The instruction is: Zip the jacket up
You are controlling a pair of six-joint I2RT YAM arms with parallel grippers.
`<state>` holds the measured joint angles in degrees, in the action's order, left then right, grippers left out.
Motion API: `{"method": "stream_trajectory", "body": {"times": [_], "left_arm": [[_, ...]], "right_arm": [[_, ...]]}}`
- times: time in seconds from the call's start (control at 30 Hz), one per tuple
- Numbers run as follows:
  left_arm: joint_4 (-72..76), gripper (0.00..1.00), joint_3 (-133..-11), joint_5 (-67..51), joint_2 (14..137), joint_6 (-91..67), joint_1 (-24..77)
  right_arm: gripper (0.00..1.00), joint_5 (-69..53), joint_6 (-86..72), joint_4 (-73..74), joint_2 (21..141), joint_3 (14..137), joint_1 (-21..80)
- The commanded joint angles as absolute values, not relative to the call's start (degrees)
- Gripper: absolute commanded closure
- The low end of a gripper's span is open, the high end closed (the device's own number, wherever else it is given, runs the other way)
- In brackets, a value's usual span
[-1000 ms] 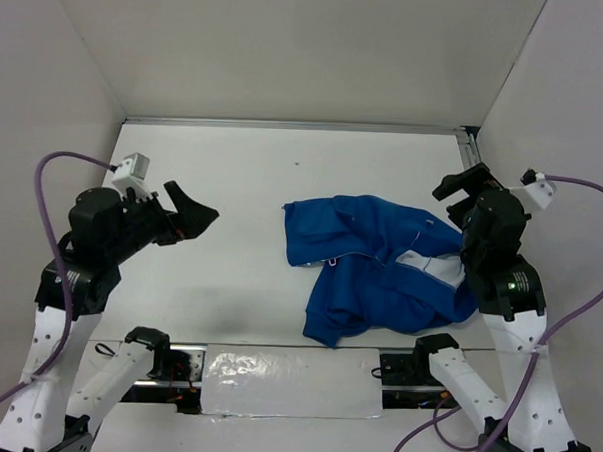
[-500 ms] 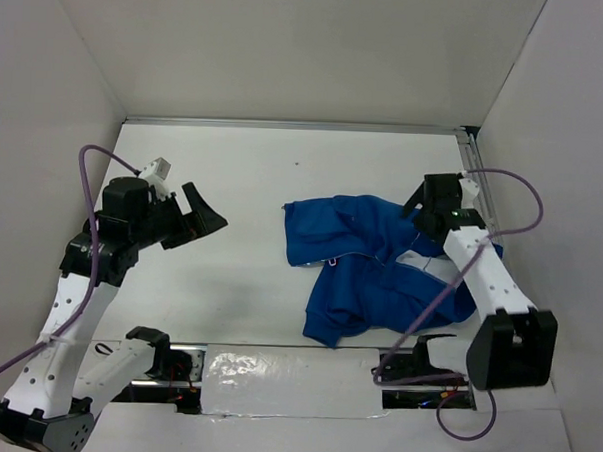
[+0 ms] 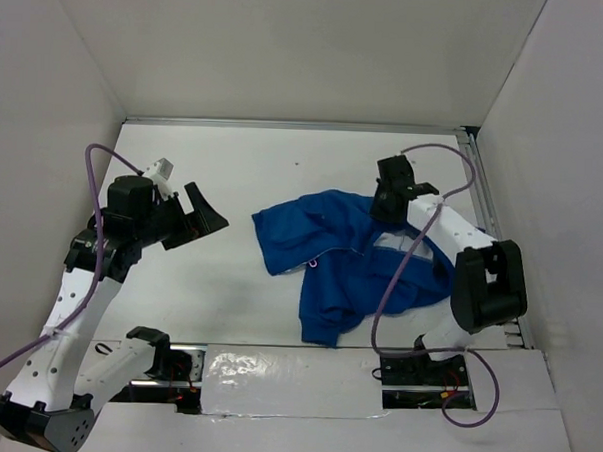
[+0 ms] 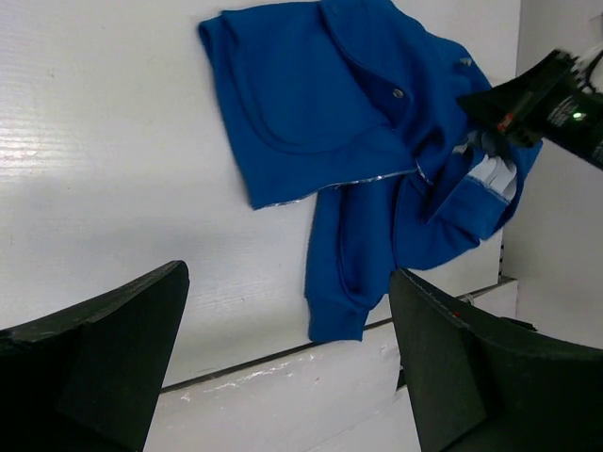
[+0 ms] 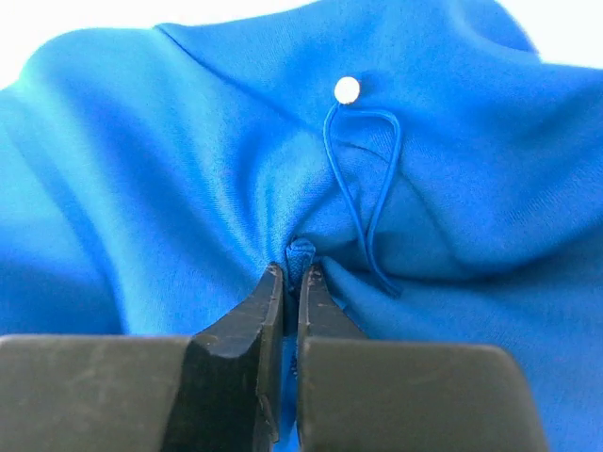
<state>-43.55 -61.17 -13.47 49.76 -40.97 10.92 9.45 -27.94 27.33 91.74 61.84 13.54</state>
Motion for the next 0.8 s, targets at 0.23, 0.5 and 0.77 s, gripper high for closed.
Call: {"method": "stream_trajectory", "body": {"times": [0.23, 0.5, 0.77], "left_arm": [[-42.53, 0.01, -60.29, -14.42, 48.51, -42.19, 11.16], [-45.70, 0.01, -62.93, -12.57, 47.64, -43.24, 11.07], [-47.55, 0.01, -64.60, -11.61, 43.16, -43.33, 11.16]], "right_arm": [[1.00, 8.44, -14.87, 20.39, 68.21, 83.39, 32.68], [1.00, 11.51, -5.02, 22.23, 64.07, 104.92, 46.30], [1.00, 24.83, 2.46, 25.31, 69.34, 123.30, 60.20]]}}
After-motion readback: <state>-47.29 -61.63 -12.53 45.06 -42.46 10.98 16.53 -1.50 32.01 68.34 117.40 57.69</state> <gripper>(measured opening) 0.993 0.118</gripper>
